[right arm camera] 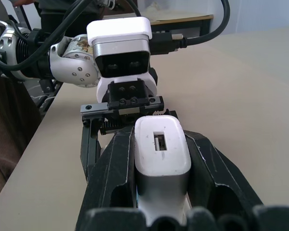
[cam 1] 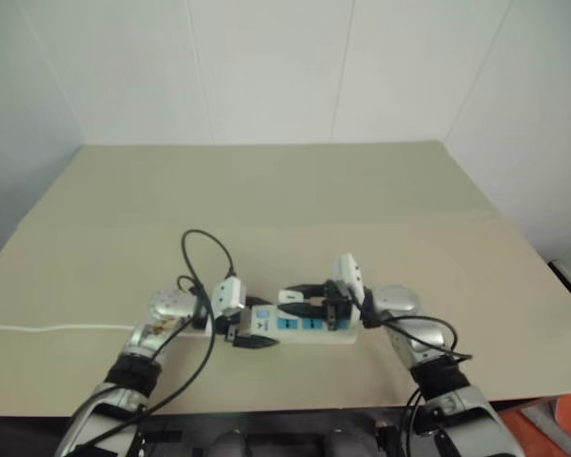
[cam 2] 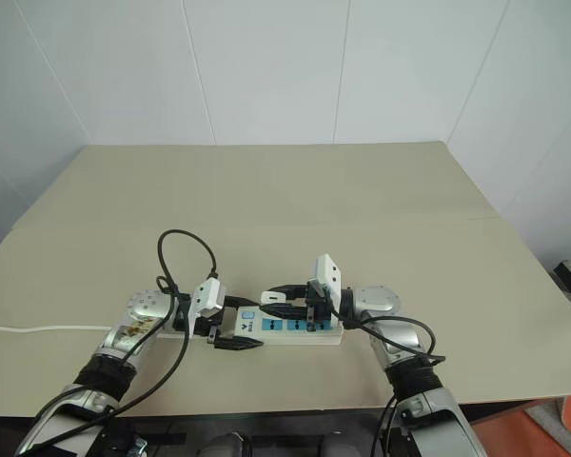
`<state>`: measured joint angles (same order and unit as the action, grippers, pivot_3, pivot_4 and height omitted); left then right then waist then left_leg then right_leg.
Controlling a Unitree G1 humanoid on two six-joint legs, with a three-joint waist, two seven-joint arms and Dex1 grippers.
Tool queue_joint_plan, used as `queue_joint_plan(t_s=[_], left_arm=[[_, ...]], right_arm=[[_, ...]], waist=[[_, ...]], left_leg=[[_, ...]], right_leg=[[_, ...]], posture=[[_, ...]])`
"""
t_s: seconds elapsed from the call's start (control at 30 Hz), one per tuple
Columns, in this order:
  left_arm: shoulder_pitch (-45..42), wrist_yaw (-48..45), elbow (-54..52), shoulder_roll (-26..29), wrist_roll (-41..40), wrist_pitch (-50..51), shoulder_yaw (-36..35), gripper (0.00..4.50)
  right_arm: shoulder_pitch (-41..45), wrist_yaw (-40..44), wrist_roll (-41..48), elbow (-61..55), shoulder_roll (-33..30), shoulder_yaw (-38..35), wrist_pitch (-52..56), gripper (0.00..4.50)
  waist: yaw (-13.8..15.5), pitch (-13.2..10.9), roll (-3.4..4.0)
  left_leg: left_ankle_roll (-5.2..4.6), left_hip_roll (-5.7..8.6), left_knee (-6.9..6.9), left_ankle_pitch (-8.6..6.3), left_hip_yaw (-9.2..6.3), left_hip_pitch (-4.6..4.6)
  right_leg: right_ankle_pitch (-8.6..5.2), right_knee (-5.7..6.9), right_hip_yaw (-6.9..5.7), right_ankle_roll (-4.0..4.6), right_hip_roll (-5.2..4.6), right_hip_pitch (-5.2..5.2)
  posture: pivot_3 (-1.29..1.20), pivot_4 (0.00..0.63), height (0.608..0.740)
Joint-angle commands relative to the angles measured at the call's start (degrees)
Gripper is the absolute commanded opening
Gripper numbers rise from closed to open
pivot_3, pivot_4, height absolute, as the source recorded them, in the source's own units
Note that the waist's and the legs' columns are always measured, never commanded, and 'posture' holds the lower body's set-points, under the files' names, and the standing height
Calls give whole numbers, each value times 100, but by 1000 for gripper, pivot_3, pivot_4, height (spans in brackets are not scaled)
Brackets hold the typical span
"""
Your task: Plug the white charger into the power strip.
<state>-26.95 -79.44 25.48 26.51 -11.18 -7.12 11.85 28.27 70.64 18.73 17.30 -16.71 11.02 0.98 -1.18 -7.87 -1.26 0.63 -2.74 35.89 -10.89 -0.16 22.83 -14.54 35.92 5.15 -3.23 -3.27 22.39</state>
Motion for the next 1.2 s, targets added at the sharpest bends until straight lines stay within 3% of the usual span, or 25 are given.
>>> queue_joint_plan(t_s=[0.03,0.47,1.2], left_arm=[[136,-4,-17,189,114,76,31,3310],[120,119,-24,91,123,123,36,3310],[130,93,-32,180,113,109,20,3310]], right_arm=[[15,-43,-185,120,-117,20,-16,1187],[120,-36,-681,384,271,634,-173,1187],[7,89,-677,835,-289,352,-295,1187]], waist=[[0,0,0],[-99,6,-7],[-89,13,-15]], left_leg=[[0,0,0,0,0,0],[0,-4,-3,0,1,-33],[1,-2,-7,0,4,-40]], right_leg=[[0,0,0,0,0,0],[-11,9,4,-14,5,-19],[-16,7,10,-14,2,-25]], posture=[[0,150,740],[0,150,740],[0,150,740]])
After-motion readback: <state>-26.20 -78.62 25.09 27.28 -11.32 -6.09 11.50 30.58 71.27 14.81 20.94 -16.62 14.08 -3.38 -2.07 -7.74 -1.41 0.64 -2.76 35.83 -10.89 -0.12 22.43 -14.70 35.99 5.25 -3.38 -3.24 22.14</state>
